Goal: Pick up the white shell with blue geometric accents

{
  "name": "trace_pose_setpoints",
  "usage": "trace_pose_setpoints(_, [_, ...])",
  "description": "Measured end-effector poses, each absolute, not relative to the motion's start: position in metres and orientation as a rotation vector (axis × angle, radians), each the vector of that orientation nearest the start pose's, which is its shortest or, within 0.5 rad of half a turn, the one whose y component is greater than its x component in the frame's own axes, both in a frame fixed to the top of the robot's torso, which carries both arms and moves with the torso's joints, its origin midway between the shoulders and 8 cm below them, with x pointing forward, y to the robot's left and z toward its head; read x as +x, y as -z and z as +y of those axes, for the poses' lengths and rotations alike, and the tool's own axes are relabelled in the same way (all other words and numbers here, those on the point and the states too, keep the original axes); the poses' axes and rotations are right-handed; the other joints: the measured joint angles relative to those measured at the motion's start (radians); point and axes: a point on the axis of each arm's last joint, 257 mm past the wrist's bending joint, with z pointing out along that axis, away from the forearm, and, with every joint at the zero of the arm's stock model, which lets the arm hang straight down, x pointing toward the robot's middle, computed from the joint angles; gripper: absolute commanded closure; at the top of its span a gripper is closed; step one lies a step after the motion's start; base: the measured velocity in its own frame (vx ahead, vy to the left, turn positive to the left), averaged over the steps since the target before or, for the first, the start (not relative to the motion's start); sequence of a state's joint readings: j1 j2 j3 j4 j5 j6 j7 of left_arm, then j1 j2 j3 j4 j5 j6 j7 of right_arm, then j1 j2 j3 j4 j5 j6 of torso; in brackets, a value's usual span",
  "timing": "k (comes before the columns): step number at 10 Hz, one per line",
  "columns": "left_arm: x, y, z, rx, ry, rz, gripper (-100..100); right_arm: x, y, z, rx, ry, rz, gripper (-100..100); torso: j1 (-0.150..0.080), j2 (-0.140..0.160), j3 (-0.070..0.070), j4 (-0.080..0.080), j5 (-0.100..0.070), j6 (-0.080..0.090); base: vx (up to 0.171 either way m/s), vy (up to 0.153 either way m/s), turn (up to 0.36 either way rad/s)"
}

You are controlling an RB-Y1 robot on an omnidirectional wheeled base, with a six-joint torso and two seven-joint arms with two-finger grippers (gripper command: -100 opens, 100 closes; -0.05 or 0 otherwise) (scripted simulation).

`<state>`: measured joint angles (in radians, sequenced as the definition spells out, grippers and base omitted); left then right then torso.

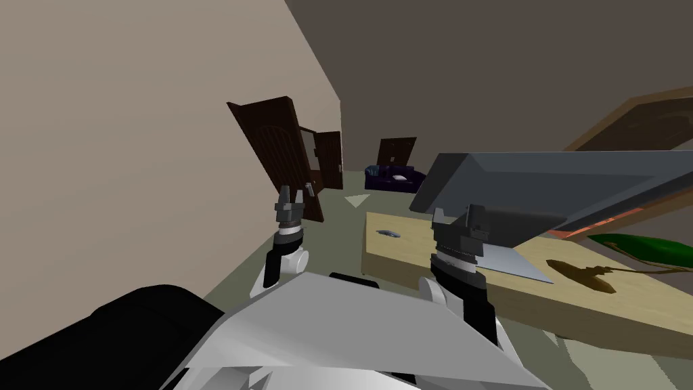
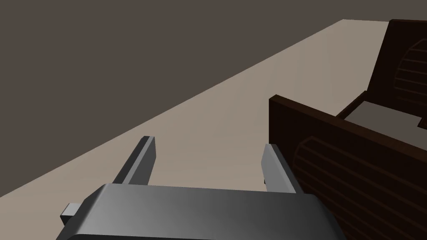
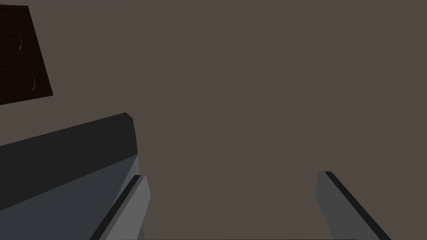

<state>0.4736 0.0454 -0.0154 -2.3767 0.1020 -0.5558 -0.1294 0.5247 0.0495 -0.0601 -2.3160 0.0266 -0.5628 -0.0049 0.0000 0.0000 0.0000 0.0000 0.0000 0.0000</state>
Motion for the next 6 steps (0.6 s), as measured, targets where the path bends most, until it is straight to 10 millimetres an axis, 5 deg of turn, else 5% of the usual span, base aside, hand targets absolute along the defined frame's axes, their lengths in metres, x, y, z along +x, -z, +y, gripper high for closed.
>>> trace_pose_setpoints(6, [0.312,-0.083,0.272,-0.509,1.311,0.492,0,0.339,-0.023,-0.270,0.446,-1.170,0.748,-100,0.004,0.001,0.001,0.000,0.001,0.000,-0.020,0.049,0.146])
